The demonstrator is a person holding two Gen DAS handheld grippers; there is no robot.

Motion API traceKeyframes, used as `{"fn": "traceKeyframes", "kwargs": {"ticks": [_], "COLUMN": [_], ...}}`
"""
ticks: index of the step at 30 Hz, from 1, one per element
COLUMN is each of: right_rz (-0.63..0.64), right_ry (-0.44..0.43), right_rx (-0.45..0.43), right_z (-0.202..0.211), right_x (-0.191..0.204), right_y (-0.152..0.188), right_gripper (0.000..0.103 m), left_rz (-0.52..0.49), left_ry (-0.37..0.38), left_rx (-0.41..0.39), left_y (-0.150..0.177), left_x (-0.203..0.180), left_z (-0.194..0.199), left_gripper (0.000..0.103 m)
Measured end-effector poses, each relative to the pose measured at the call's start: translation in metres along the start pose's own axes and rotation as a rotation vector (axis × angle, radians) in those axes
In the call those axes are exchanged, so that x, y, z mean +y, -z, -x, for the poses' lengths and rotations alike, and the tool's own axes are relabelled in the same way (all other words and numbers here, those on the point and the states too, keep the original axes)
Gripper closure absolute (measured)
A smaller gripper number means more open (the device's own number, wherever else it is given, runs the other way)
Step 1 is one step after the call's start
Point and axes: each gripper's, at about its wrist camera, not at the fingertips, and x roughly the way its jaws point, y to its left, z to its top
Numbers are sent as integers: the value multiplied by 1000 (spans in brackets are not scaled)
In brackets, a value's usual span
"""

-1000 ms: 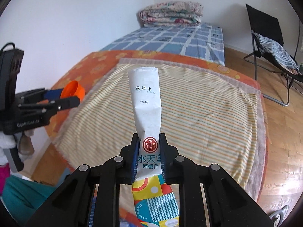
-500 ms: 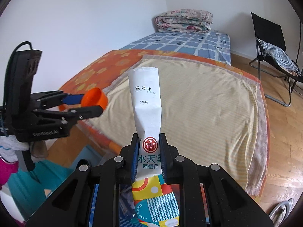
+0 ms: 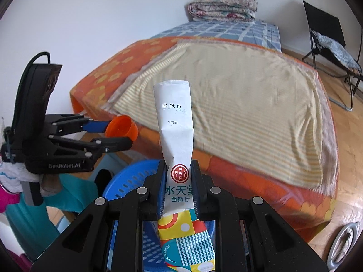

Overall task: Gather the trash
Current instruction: 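Carry the orange cap with the left tool while the right tool carries the packet to the basket, then open the left tool over the basket while the right tool drops the packet in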

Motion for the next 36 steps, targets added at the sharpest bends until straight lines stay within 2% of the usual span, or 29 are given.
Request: {"fn": "traceKeyframes", "kwargs": {"ticks": [5, 13, 20, 28, 31, 34, 36], "right_rz": [-23, -31, -43, -48, -59, -73, -73], "right_ry": [-15, -33, -54, -53, -61, -71, -64], "right_rx": [36, 103, 140, 143, 156, 173, 176], "right_z": [-10, -29, -40, -40, -43, -46, -47], "right_x": [4, 12, 15, 16, 14, 13, 14], "right_y": [17, 35, 40, 39, 39, 39, 39], "right_gripper": [85, 85, 84, 84, 84, 78, 61], "left_rz": [8, 17, 21, 7, -1, -10, -9], "left_ry": [25, 47, 53, 56, 58, 52, 48], "left_rx": [77, 139, 147, 149, 141, 134, 139], "left_y": [25, 52, 58, 55, 55, 54, 55], "left_x": [-3, -6, -4, -5, -7, -8, -7], "left_z": [-17, -29, -29, -28, -26, -25, -26], "left_gripper": [53, 53, 53, 53, 43, 41, 41]}}
